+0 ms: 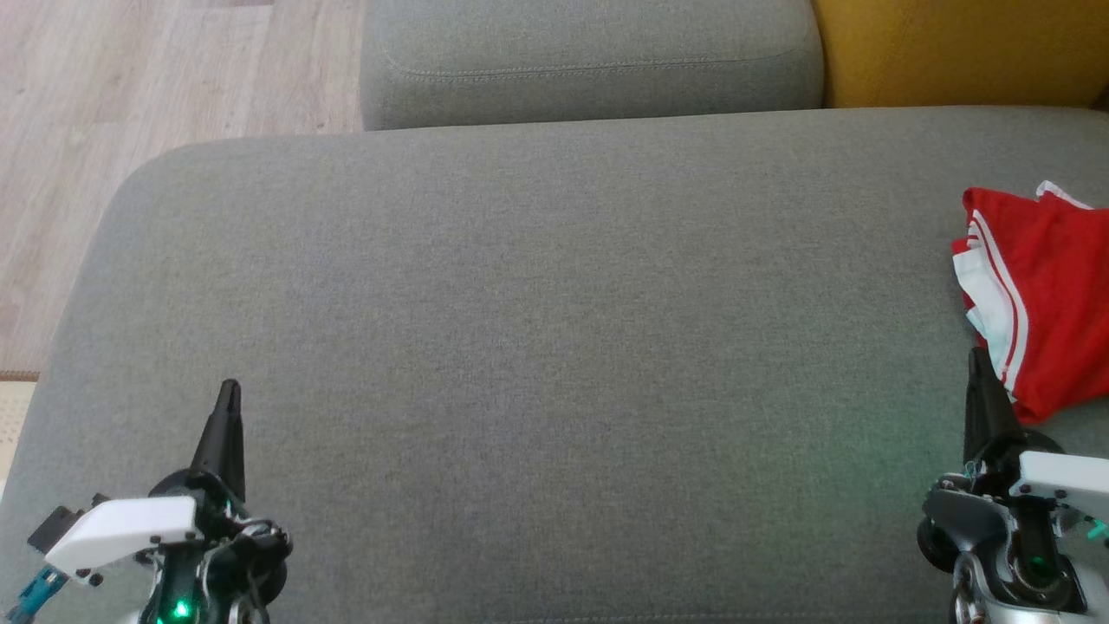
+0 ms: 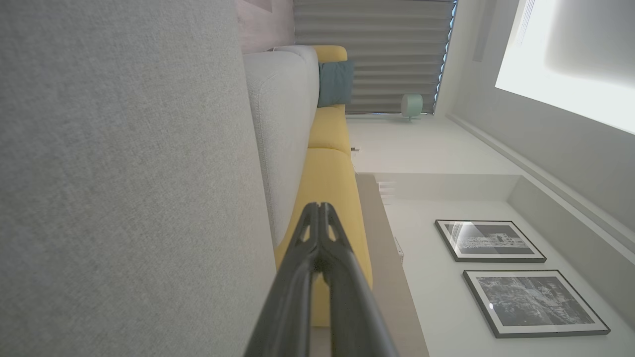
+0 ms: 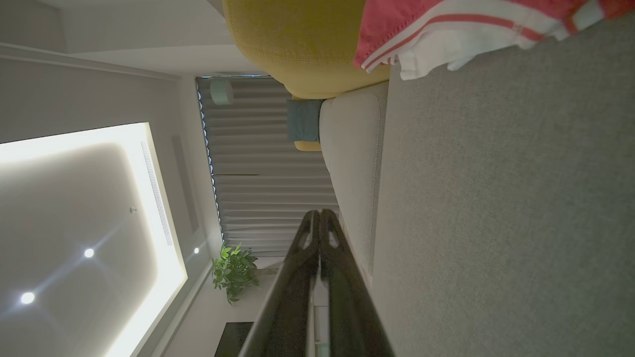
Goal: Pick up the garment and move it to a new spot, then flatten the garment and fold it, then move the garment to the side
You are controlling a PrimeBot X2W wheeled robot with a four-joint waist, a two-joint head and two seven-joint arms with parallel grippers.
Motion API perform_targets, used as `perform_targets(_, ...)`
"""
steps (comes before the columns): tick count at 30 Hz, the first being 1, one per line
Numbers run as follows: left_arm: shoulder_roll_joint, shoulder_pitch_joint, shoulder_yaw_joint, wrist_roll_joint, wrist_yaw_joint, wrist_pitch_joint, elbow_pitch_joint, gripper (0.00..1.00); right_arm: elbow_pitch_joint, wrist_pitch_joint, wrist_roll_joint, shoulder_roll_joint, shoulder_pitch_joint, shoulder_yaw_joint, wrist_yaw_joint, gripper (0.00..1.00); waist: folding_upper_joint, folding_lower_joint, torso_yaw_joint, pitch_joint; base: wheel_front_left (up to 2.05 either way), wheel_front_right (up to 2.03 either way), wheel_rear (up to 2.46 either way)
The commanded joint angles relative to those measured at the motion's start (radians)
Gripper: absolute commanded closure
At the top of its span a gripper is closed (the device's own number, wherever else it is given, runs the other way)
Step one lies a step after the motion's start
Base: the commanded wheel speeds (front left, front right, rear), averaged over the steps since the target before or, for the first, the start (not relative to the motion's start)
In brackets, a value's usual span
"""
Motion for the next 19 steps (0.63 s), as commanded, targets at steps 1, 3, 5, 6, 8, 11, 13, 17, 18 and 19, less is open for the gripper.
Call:
perform_targets(1, 0.010, -0.057, 0.036, -0.004, -0.007, 0.008, -0.037, 1.00, -0.039, 0.006, 0.007, -0.005, -0.020, 0.021, 0.004, 1.00, 0.0000, 0.0000, 0.000, 0.000, 0.00, 0.00, 0.00)
perform_targets(3, 0.010, -0.057, 0.036, -0.004, -0.007, 0.008, -0.037, 1.00, -0.039, 0.006, 0.007, -0.005, -0.020, 0.021, 0.004, 1.00, 0.0000, 0.0000, 0.000, 0.000, 0.00, 0.00, 0.00)
perform_targets(5, 0.010, -0.057, 0.036, -0.004, -0.007, 0.008, -0.037, 1.00, -0.039, 0.006, 0.007, -0.005, -0.020, 0.021, 0.004, 1.00, 0.0000, 0.0000, 0.000, 0.000, 0.00, 0.00, 0.00)
perform_targets(6, 0.010, -0.057, 0.036, -0.004, -0.007, 0.008, -0.037, 1.00, -0.039, 0.006, 0.007, -0.005, -0.020, 0.021, 0.004, 1.00, 0.0000, 0.0000, 0.000, 0.000, 0.00, 0.00, 0.00)
perform_targets(8, 0.010, -0.057, 0.036, -0.004, -0.007, 0.008, -0.037, 1.00, -0.039, 0.006, 0.007, -0.005, -0.020, 0.021, 0.004, 1.00, 0.0000, 0.0000, 0.000, 0.000, 0.00, 0.00, 0.00)
perform_targets(11, 0.010, -0.057, 0.035, -0.004, -0.007, 0.008, -0.037, 1.00, -0.039, 0.006, 0.007, -0.005, -0.020, 0.021, 0.004, 1.00, 0.0000, 0.0000, 0.000, 0.000, 0.00, 0.00, 0.00)
perform_targets(13, 0.010, -0.057, 0.035, -0.004, -0.007, 0.008, -0.037, 1.00, -0.039, 0.006, 0.007, -0.005, -0.020, 0.021, 0.004, 1.00, 0.0000, 0.0000, 0.000, 0.000, 0.00, 0.00, 0.00)
perform_targets(17, 0.010, -0.057, 0.035, -0.004, -0.007, 0.008, -0.037, 1.00, -0.039, 0.006, 0.007, -0.005, -0.020, 0.021, 0.004, 1.00, 0.0000, 0.0000, 0.000, 0.000, 0.00, 0.00, 0.00)
perform_targets(18, 0.010, -0.057, 0.035, -0.004, -0.007, 0.008, -0.037, 1.00, -0.039, 0.006, 0.007, -0.005, -0.020, 0.021, 0.004, 1.00, 0.0000, 0.0000, 0.000, 0.000, 0.00, 0.00, 0.00)
perform_targets(19, 0.010, -0.057, 0.035, -0.004, -0.007, 0.008, -0.037, 1.00, -0.039, 0.006, 0.007, -0.005, -0.020, 0.021, 0.004, 1.00, 0.0000, 0.0000, 0.000, 0.000, 0.00, 0.00, 0.00)
